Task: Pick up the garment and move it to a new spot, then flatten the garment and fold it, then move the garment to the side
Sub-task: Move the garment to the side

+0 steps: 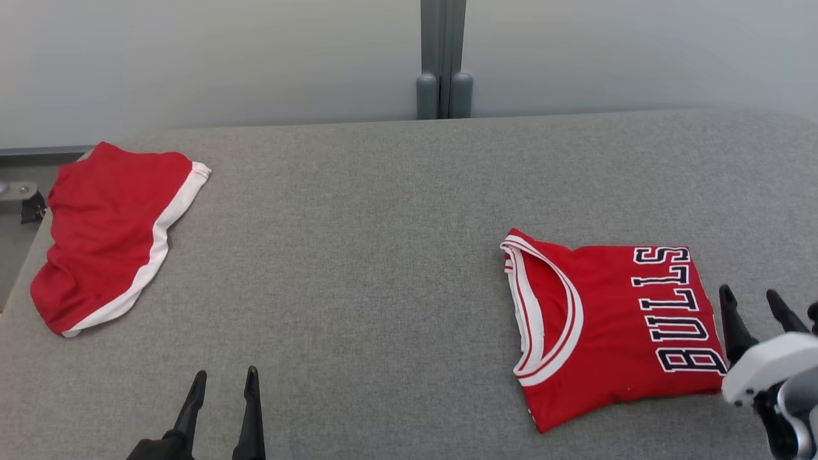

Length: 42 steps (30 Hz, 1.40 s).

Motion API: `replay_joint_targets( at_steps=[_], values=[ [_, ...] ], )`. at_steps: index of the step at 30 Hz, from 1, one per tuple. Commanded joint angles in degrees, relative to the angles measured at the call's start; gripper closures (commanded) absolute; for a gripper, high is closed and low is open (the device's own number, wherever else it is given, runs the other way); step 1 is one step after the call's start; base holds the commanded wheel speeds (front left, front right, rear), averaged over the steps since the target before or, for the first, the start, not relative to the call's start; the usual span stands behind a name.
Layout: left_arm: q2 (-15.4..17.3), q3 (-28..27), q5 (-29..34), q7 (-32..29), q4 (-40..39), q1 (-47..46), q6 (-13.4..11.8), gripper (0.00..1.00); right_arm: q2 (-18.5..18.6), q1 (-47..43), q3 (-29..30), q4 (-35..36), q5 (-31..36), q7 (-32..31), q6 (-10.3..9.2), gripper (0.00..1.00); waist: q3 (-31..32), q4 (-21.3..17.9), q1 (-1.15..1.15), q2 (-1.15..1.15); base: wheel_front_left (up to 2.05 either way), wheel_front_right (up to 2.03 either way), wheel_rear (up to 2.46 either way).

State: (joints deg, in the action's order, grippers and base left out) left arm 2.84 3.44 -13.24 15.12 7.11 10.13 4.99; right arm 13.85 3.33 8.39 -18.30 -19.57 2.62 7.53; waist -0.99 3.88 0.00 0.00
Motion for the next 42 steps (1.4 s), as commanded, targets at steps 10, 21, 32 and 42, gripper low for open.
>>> replay_joint_targets(
  at_steps=[10, 21, 32, 42],
  values=[
    [0.1, 0.0, 1.7, 0.0, 0.8, -6.0, 1.4, 0.00, 5.8, 14.2, -0.9, -11.3, -2.0, -24.3, -0.07, 0.00, -7.9, 1.9, 0.00, 0.00, 0.00, 0.00, 0.00],
    [0.1, 0.4, 0.9, 0.0, 0.8, -6.2, 0.9, 0.00, 4.0, 15.8, 0.1, -15.3, -5.2, -27.6, -0.09, 1.00, -8.2, 2.7, 0.00, 0.00, 0.00, 0.00, 0.00],
    [0.1, 0.0, 0.4, 0.0, -0.5, -5.9, 0.6, 0.00, 4.5, 19.7, 1.5, -16.1, -0.8, -21.5, -0.11, 1.00, -10.2, -7.7, 0.00, 0.00, 0.00, 0.00, 0.00],
    [0.6, 0.7, 4.6, 0.0, -1.7, -14.0, 2.2, 0.00, 2.9, 30.4, 3.7, -17.7, 5.8, -11.3, -0.10, 1.00, -22.3, -12.2, 0.00, 0.00, 0.00, 0.00, 0.00]
  ],
)
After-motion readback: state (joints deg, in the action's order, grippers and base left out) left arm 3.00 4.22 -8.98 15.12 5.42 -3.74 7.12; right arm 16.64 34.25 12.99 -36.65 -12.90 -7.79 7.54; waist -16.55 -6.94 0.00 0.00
